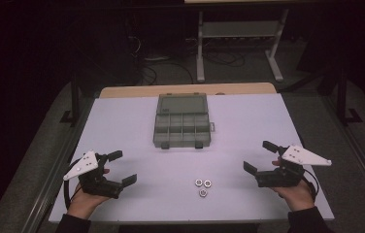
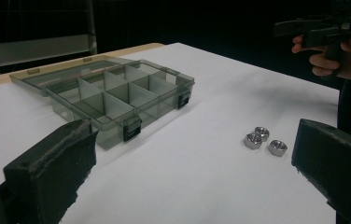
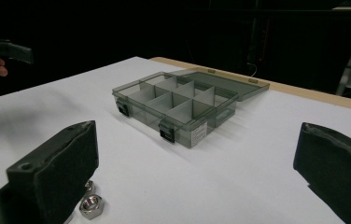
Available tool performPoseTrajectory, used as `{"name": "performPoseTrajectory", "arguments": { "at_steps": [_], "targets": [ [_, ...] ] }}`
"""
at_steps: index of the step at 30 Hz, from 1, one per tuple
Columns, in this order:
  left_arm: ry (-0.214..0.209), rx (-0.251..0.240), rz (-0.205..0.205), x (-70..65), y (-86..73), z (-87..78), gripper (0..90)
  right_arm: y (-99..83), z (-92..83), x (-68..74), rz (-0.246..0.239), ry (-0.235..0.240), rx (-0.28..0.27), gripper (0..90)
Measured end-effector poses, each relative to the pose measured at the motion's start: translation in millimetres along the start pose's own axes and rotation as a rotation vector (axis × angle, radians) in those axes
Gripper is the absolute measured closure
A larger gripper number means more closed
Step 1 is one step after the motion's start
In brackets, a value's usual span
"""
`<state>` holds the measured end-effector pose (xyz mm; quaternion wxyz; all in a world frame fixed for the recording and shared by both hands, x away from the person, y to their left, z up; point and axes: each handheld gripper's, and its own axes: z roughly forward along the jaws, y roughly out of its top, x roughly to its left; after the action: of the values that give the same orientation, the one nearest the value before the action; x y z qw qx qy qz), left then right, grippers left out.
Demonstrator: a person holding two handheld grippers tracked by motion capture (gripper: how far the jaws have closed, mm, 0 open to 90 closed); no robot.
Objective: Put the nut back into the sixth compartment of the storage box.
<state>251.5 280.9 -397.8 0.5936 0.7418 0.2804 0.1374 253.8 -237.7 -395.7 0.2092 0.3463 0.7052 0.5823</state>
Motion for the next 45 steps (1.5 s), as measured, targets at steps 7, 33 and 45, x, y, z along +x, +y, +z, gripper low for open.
{"name": "performPoseTrajectory", "arguments": {
  "at_steps": [7, 33, 45],
  "targets": [
    [-0.001, 0.011, -0.005, 0.8, 0.0, 0.7, 0.0, 2.9, 1.3, -1.3, -0.004, 0.006, 0.002, 0.0],
    [0.016, 0.036, -0.020, -4.9, 1.3, 0.7, 0.0, 22.0, 39.6, 11.8, -0.084, 0.099, 0.064, 0.0],
    [-0.022, 0.057, -0.019, -8.3, -0.9, 8.7, 0.0, 24.8, 55.1, 12.7, -0.078, 0.135, 0.097, 0.0]
  ]
}}
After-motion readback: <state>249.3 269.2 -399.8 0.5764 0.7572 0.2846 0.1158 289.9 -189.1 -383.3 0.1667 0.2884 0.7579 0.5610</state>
